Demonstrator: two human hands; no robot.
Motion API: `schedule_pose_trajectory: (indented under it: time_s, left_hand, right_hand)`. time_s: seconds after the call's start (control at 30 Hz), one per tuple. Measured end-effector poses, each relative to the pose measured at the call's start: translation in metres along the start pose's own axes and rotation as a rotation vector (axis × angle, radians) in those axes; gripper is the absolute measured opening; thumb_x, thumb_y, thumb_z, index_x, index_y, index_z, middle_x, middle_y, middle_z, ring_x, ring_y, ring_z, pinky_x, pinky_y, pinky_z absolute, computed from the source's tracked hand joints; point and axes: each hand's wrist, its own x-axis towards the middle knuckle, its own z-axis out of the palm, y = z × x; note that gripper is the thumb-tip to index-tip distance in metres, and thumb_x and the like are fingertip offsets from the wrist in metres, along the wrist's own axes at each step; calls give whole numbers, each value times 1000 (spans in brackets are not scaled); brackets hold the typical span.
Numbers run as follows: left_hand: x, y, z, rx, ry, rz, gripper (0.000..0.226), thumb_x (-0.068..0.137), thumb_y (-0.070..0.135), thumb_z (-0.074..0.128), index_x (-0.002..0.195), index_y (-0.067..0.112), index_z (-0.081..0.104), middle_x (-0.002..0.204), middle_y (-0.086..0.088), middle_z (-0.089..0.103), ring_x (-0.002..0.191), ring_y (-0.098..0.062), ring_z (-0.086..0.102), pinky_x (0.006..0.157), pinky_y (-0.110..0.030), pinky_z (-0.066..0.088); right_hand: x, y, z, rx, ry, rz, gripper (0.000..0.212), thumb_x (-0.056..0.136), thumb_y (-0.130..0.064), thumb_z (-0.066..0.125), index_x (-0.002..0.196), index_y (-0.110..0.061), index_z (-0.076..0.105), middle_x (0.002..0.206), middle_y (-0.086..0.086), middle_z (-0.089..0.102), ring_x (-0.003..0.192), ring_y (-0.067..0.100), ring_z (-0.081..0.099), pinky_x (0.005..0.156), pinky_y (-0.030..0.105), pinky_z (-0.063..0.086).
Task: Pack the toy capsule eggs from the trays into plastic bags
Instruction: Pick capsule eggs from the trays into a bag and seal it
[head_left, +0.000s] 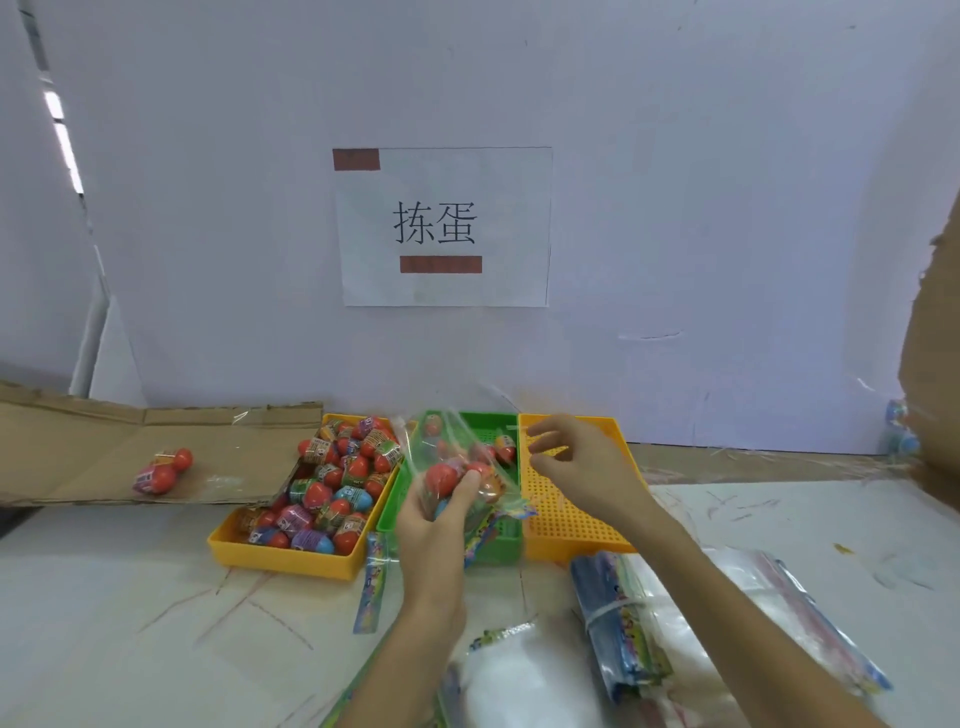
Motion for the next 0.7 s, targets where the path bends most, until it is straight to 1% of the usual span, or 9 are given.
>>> schedule_pose_trajectory:
  time_s: [0.1,0.17,0.23,0.33,0.43,0.5,0.57,0.63,0.7]
  left_hand:
    - [0,0,0,-46,29,-69,22,87,17,78,108,19,74,108,-10,76,109,-32,70,101,-58,53]
    - [0,-1,-1,-56,47,-96,19,85,16,79,104,20,76,106,-10,77,109,-36,69,101,-60,52]
    - [2,-2,-3,-65,54,-110,14,84,16,80,97,20,79,102,-9,78,107,-37,70,99,-60,53]
    - [7,-2,-5,-69,67,-108,12,83,17,81,94,22,81,100,-8,78,106,-35,70,101,-59,51]
    - [9,-2,-5,-60,87,-81,12,83,14,81,87,25,81,94,-1,79,102,-28,71,99,-50,53]
    - [8,-1,-5,-52,94,-43,12,84,10,79,89,21,79,89,2,79,97,-24,71,90,-41,55]
    - [6,1,-4,-15,66,24,17,86,7,76,95,21,77,90,5,78,91,-17,72,78,-27,53]
    - [3,3,-3,39,24,97,23,87,6,75,101,24,76,94,4,78,85,-8,72,71,-20,54]
    - [2,4,-2,83,-3,158,27,86,6,77,105,26,74,99,2,77,86,-4,71,69,-13,54]
  right_hand:
    - [36,-6,23,-183,-127,-82,32,96,-22,66,128,-22,63,112,-5,69,90,9,61,71,18,49]
    - [55,-6,38,-274,-206,-103,34,96,-23,64,130,-22,63,122,-3,68,103,15,62,90,33,53]
    - [70,-1,52,-400,-272,-101,33,94,-20,61,126,-27,66,123,-5,68,113,19,59,102,43,44]
    - [83,7,67,-519,-237,-140,27,91,-17,58,111,-31,70,113,-10,68,113,19,55,99,42,31]
    - [84,9,68,-497,-172,-173,21,93,-20,58,105,-30,71,103,-14,68,105,15,57,99,40,32]
    - [80,3,61,-345,-120,-157,17,97,-24,60,106,-26,74,105,-11,72,102,12,61,98,38,40]
    - [71,-11,48,-7,-41,-105,18,100,-21,59,110,-19,75,103,-7,73,96,10,65,94,35,51]
    - [58,-29,29,273,31,-108,18,102,-18,58,112,-22,73,102,-8,72,94,10,67,85,27,56]
    - [42,-46,8,501,33,-174,19,100,-17,62,111,-28,73,100,-8,74,95,15,70,77,25,59]
